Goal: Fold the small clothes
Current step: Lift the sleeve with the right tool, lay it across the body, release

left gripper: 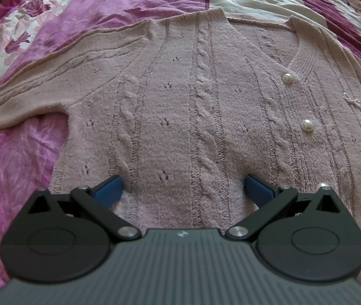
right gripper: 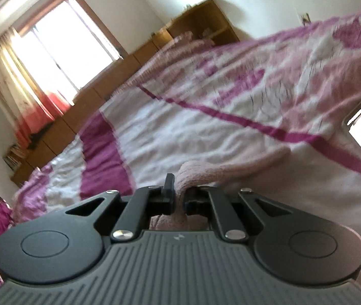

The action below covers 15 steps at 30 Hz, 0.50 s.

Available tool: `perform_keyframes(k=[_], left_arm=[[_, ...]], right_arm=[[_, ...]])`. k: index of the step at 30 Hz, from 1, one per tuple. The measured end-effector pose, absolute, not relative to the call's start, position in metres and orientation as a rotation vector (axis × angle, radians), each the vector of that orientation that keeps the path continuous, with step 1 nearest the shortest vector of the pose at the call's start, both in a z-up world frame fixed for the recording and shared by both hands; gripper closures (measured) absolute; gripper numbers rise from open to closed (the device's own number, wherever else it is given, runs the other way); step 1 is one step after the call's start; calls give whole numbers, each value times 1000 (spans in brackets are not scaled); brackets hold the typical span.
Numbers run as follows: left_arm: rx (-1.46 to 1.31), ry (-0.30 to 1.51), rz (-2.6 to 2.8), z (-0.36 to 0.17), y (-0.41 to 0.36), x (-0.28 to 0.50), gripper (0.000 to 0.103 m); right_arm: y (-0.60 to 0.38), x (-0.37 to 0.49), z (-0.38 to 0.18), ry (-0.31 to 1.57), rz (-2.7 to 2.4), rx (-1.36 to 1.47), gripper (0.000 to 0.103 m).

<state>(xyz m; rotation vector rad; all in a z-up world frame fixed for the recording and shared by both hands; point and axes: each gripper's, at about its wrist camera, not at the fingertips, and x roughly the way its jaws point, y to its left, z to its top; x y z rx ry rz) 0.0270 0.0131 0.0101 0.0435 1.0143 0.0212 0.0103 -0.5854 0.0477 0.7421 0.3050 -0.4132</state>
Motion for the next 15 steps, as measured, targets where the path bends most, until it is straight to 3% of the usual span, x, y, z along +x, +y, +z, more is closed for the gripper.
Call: perform_keyframes(k=[15], left_arm=[[38,998,-13,14,18,25,0]], right_arm=[[-522,-63,146,117,-330,649,96]])
